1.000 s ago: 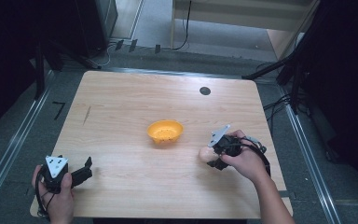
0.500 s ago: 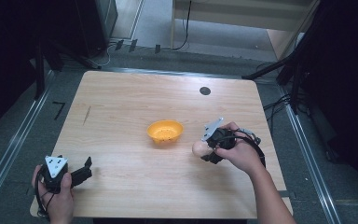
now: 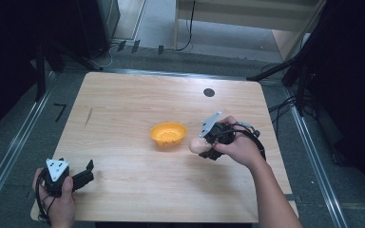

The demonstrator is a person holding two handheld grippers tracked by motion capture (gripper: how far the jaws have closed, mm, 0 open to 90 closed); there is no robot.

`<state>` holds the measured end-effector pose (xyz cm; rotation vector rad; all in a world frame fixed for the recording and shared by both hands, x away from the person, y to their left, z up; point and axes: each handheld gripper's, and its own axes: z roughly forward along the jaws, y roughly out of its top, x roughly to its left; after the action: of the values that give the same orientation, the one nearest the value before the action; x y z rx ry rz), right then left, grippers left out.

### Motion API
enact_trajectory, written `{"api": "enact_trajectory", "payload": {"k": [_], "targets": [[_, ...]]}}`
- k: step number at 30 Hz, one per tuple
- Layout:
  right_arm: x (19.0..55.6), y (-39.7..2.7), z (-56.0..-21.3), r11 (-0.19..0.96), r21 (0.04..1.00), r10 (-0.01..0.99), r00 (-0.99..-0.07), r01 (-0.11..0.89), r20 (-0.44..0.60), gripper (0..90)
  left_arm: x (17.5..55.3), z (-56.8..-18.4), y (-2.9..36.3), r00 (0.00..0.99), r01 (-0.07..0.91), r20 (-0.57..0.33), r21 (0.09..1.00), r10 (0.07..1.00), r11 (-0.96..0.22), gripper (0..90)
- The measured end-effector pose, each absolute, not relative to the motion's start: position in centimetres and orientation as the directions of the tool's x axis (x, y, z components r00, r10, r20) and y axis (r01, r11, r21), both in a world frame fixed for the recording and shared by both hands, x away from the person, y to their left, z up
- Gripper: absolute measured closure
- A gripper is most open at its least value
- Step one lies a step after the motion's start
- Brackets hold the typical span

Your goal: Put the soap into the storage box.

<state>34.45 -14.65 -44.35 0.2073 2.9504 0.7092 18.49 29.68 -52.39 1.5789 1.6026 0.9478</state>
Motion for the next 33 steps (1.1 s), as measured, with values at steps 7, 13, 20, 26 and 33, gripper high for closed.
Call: {"api": "enact_trajectory", "payload": {"k": [7,13,20,26,33], "targets": [[35.4,-13.3,-43.2,0.882,0.466,0.116,-0.991,0.071,-0.069,32.8,18.5,-52.4,29.6,-0.027,0.503,0.026,0.864,0.999,-0.009,5.1],[36.0,-12.0,-42.3,0.888,0.458,0.08,-0.994,0.039,-0.069,32.8,18.5,-52.4,29.6,-0.028,0.504,0.029,0.864,0.999,-0.011,5.1],[37.3,-11.0,-42.3,0.884,0.466,0.074,-0.996,0.04,-0.056,32.8,18.5,-52.4,29.6,-0.027,0.503,0.028,0.864,0.999,-0.01,5.1],[38.1,-9.9,-42.4,0.884,0.467,0.057,-0.996,0.02,-0.064,32.8,18.5,-52.4,29.7,-0.025,0.502,0.023,0.865,0.999,-0.007,5.1],[39.1,-8.7,-43.2,0.872,0.489,0.062,-0.997,0.029,-0.051,32.8,18.5,-52.4,29.8,-0.029,0.497,0.009,0.867,1.0,0.006,5.1]]}}
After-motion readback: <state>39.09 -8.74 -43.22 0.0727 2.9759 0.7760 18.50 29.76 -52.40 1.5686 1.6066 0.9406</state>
